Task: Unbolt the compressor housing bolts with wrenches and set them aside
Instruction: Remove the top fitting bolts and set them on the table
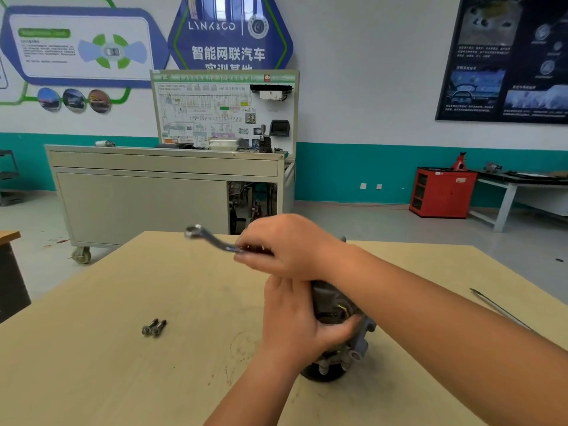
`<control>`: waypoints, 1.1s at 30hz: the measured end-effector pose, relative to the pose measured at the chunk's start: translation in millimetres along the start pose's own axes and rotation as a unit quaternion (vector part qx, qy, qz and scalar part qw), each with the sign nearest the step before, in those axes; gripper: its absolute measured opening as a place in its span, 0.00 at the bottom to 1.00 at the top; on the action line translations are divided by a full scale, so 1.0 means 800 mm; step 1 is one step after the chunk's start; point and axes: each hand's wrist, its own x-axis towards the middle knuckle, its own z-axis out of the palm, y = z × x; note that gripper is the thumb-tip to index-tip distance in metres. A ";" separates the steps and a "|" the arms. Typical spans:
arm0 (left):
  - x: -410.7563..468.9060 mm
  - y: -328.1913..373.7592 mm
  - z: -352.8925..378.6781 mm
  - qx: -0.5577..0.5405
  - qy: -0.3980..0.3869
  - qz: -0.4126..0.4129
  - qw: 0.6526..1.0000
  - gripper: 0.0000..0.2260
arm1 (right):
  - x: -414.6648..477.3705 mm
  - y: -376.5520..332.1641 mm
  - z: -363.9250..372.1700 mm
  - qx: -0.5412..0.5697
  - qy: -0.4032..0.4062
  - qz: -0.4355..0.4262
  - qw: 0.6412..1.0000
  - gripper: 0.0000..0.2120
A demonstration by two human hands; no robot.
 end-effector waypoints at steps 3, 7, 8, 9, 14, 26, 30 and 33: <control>-0.006 -0.004 0.005 0.046 -0.125 -0.079 0.988 0.33 | -0.032 -0.030 0.013 0.012 0.030 -0.043 0.999 0.13; -0.010 -0.009 0.010 0.056 -0.075 -0.079 0.993 0.34 | -0.105 -0.042 0.033 0.058 0.184 -0.101 0.976 0.16; -0.008 -0.007 0.011 0.055 -0.039 -0.067 0.995 0.34 | -0.126 -0.039 0.038 0.091 0.217 -0.099 0.967 0.15; -0.007 -0.004 0.011 0.043 -0.006 -0.051 0.998 0.33 | -0.146 -0.037 0.043 0.130 0.262 -0.086 0.953 0.16; -0.002 0.003 0.004 0.033 0.018 -0.019 0.999 0.39 | -0.171 -0.009 0.037 0.527 0.589 0.170 0.589 0.16; -0.009 0.003 0.005 -0.043 0.037 -0.072 0.996 0.39 | -0.006 0.124 0.011 0.151 0.040 0.474 0.867 0.11; -0.014 -0.001 0.007 0.014 0.031 -0.069 0.997 0.41 | 0.031 0.089 0.008 0.144 -0.008 0.316 0.938 0.12; -0.013 -0.002 0.007 0.030 0.035 -0.067 0.997 0.41 | 0.037 0.053 0.009 0.212 -0.016 0.198 0.957 0.12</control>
